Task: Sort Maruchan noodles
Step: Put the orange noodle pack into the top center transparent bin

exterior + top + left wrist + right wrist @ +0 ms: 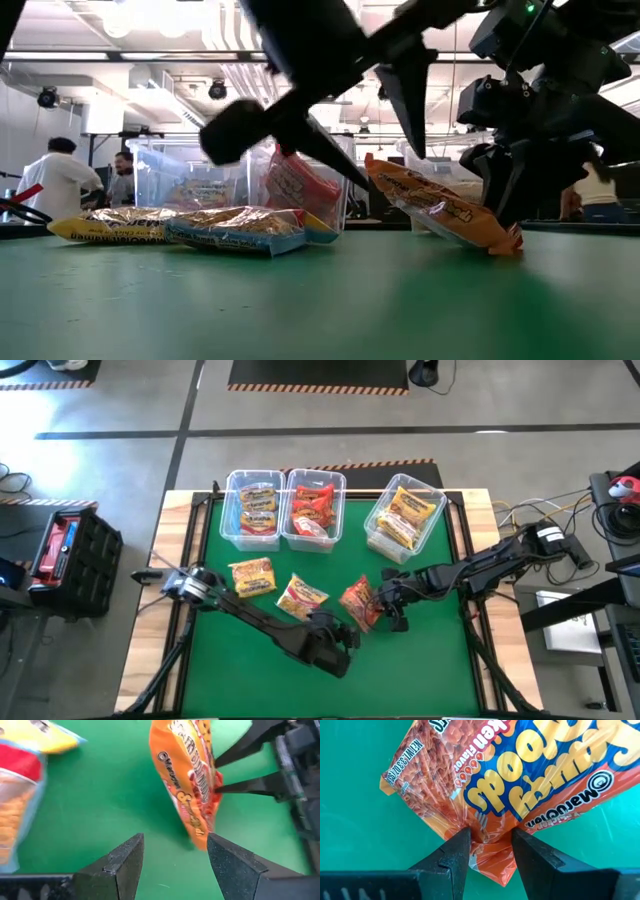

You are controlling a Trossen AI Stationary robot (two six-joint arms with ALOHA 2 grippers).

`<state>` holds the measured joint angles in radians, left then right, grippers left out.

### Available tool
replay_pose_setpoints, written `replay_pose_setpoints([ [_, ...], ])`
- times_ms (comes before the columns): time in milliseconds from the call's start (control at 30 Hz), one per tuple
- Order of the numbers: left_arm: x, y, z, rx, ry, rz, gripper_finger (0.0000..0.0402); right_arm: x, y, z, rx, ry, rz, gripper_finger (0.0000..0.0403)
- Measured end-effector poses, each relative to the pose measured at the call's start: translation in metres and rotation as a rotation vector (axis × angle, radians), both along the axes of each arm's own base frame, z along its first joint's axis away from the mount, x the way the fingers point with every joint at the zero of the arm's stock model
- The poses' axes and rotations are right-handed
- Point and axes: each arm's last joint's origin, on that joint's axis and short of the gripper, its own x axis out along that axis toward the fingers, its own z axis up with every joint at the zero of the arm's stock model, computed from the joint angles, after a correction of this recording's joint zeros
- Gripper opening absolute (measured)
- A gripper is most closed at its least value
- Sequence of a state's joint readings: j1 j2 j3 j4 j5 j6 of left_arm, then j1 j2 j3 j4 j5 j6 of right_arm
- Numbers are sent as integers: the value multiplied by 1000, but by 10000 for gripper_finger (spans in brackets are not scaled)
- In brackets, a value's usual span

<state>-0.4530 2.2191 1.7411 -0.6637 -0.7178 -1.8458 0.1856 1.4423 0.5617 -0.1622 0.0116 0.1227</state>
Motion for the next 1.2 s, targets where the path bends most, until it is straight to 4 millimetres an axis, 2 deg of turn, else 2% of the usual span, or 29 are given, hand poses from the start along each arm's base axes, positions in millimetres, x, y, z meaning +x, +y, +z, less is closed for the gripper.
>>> replay_pose_setpoints([
  [200, -17, 17, -17, -20, -130, -51, 201, 2, 0, 1, 10, -22, -13, 141],
  [367, -15, 33, -32, -30, -193, -89, 201, 2, 0, 1, 1, -23, 1, 141],
  [567, -6, 43, -30, 42, -258, -177, 201, 1, 0, 0, -2, -20, 3, 141],
  [1200, -4, 58, -35, 70, -225, -168, 201, 0, 1, 0, -26, -21, 104, 141],
])
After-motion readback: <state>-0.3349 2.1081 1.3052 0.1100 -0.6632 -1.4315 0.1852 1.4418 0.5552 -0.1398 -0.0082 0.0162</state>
